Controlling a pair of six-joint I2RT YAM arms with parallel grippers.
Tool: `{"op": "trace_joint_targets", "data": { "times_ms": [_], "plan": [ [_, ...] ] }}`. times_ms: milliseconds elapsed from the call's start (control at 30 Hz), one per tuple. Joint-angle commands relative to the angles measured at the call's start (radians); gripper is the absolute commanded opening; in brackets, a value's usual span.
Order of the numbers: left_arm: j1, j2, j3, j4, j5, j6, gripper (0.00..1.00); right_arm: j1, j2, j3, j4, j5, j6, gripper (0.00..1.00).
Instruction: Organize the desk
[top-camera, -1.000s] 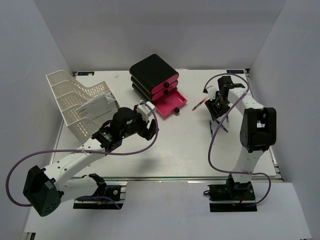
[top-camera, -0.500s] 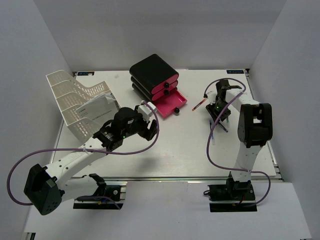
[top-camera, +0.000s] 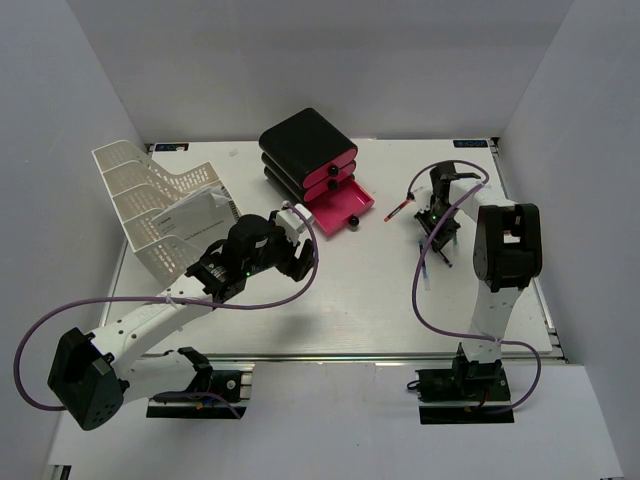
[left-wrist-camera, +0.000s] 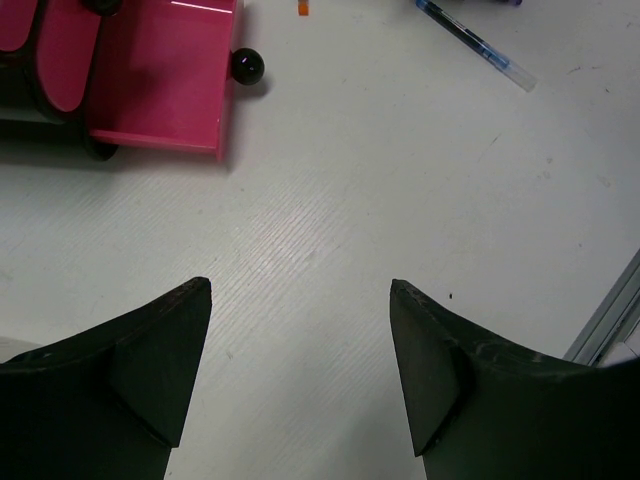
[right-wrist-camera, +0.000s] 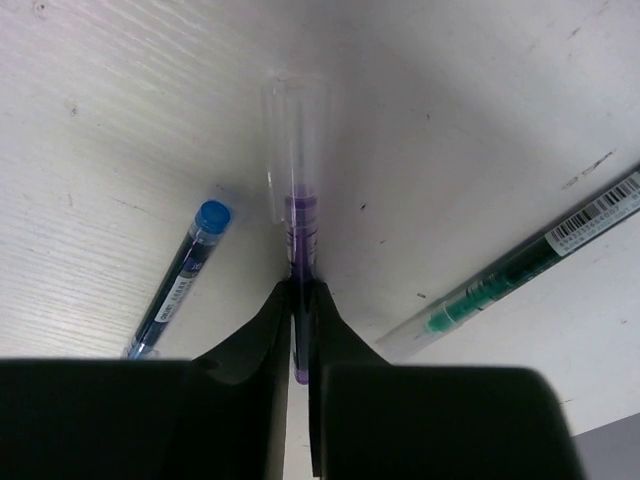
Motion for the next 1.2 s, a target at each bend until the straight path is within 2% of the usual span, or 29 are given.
{"op": "trace_joint_targets", "data": {
  "times_ms": [0, 33, 133, 333, 400, 467, 533, 567, 800, 1000, 1100, 1167],
  "plan": [
    [0.003, -0.023, 0.014, 0.009, 0.004, 0.008, 0.82, -0.01, 0.035, -0.003, -0.016, -0.005, 0.009, 0.06],
    [0.003, -0.026, 0.016, 0.009, 0.004, 0.007, 0.82, -0.012, 0.034, -0.001, -0.014, -0.005, 0.013, 0.0],
    [0.003, -0.026, 0.013, 0.009, -0.001, 0.007, 0.82, -0.012, 0.011, 0.02, -0.021, -0.017, 0.032, 0.0],
    [0.003, -0.029, 0.013, 0.008, -0.016, 0.01, 0.82, 0.012, -0.096, 0.137, -0.044, -0.177, 0.085, 0.0],
    [0.003, -0.031, 0.013, 0.008, -0.03, 0.01, 0.82, 0.023, -0.136, 0.169, -0.028, -0.282, 0.111, 0.0],
    [0.003, -0.032, 0.011, 0.011, -0.045, 0.008, 0.82, 0.058, -0.165, 0.184, -0.027, -0.42, 0.092, 0.0],
    [0.003, -0.031, 0.008, 0.009, -0.073, 0.011, 0.82, 0.103, -0.184, 0.185, 0.001, -0.445, 0.049, 0.0],
    [0.003, -0.028, 0.01, 0.005, -0.08, 0.013, 0.82, 0.167, -0.198, 0.183, 0.034, -0.424, 0.029, 0.0],
    [0.003, -0.037, 0.004, 0.0, -0.154, 0.022, 0.82, 0.33, -0.161, 0.257, 0.174, -0.223, -0.258, 0.0],
    [0.003, -0.06, -0.009, 0.002, -0.209, 0.031, 0.82, 0.373, -0.213, 0.131, 0.419, -0.174, -0.592, 0.0],
    [0.003, -0.058, -0.015, 0.005, -0.218, 0.031, 0.82, 0.381, -0.154, 0.178, 0.391, -0.183, -0.706, 0.0],
    [0.003, -0.051, -0.01, -0.001, -0.218, 0.034, 0.82, 0.384, -0.144, 0.165, 0.334, -0.214, -0.848, 0.0]
  ]
}}
